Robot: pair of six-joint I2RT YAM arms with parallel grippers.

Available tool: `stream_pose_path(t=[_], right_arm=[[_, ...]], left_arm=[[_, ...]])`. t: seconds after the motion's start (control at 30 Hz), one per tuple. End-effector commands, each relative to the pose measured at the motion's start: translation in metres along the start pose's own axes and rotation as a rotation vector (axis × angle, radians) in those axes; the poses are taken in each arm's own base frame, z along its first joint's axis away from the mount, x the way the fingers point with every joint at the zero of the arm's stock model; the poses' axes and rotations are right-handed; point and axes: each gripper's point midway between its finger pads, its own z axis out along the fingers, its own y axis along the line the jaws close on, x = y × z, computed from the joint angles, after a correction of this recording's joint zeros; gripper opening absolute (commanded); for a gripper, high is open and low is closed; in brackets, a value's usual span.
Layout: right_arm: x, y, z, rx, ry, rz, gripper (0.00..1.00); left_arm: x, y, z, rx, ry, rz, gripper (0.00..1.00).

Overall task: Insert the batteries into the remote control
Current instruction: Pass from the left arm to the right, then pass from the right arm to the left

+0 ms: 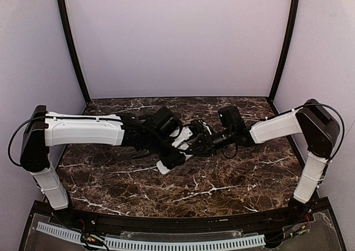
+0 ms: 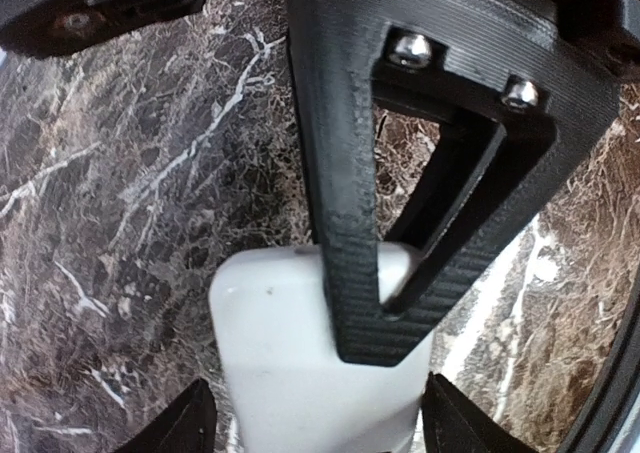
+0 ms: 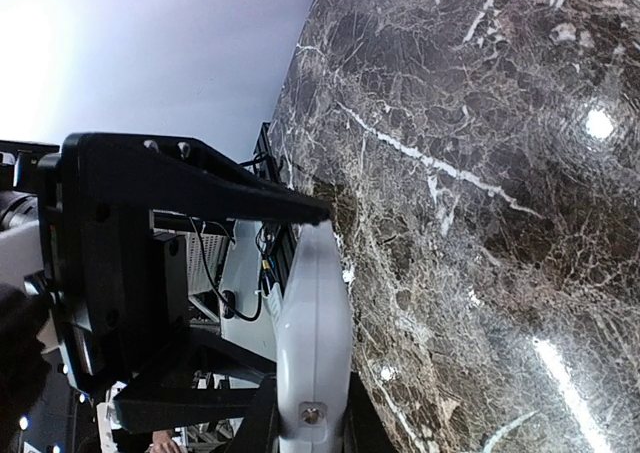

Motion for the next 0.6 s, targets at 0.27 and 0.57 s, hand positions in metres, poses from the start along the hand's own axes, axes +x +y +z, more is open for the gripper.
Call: stream_pose_path(t=[0.27,0.57], right_arm=[[-0.012,-0.012,-0.038,-0.015,-0.171,0.182,0.0],[-0.01,-0.008,-0.045,-0.075,-0.201,0.275,0.0]], left_arm=[[-0.013,-0.001,-0.049,-0.284,-0.092,0.255,0.84],[-0.013,-0.03,-0.028,-0.446,0.004,0.529,0.72]])
